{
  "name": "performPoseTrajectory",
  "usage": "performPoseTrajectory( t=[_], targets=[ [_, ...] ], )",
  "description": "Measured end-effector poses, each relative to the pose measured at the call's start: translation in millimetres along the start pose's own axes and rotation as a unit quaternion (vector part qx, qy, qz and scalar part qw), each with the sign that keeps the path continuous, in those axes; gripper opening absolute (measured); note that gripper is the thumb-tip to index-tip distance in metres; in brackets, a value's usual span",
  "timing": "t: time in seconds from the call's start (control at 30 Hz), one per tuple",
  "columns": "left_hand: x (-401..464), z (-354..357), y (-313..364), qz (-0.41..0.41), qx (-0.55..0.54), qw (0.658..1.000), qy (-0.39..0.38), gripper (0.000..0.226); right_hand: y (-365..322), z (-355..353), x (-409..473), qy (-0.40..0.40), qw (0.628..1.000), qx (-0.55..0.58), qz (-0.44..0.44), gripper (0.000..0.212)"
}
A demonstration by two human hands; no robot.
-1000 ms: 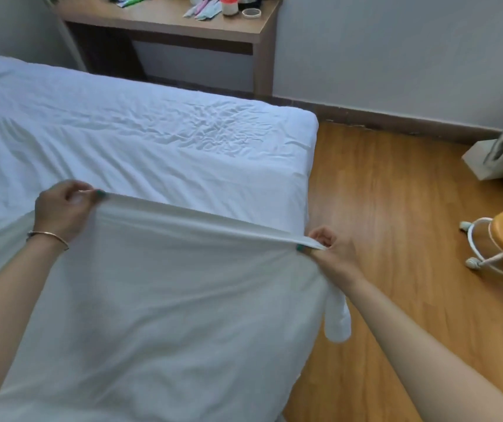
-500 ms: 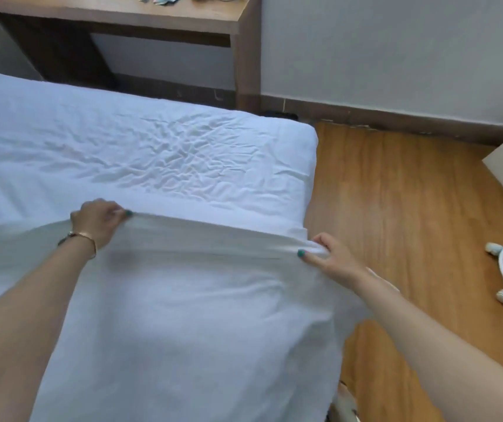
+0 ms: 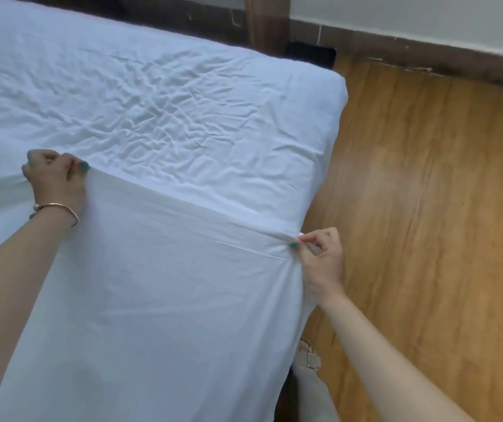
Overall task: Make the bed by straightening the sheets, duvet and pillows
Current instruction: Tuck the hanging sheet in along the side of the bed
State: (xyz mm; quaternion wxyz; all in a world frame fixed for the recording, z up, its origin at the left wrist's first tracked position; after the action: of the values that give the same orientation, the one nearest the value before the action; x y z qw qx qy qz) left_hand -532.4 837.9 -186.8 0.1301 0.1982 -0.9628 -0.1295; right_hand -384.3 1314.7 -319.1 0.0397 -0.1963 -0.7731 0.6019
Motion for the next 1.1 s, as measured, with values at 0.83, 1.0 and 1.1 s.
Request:
performPoseTrajectory(
  t=[0.83,1.0,1.1],
  targets=[
    [-438.1,-1.0,20.8,-0.016,0.183,0.952,-0.247,0.059,-34.7,-5.2,-188.3,-0.376,0.912,-0.165,0.017,0.005],
    [-530.9,-87.7,-106.7,-0.302,0.087,0.939,-0.136,0.058,-39.9,54.0,-286.1,-0.497,0.799,-0.304,-0.146,0.029],
    [-552.4,-114.4,-161.1,-0.448,0.016,0.89,-0.077,0.071,-85.4,102.3,-329.7,-0.449,0.687,-0.341,-0.458,0.044]
  ],
)
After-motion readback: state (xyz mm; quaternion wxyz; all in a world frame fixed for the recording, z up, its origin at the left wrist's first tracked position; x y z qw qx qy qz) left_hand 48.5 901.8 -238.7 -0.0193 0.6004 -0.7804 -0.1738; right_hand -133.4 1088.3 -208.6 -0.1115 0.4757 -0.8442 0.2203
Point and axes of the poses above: each hand's wrist, its own x-axis towards the middle knuckle, its own z-axis out of the palm, y = z × x, the point moved 10 cm from there along x, towards the middle knuckle, and after that the axes turned 5 degrees about -z, right-handed, at the moved point
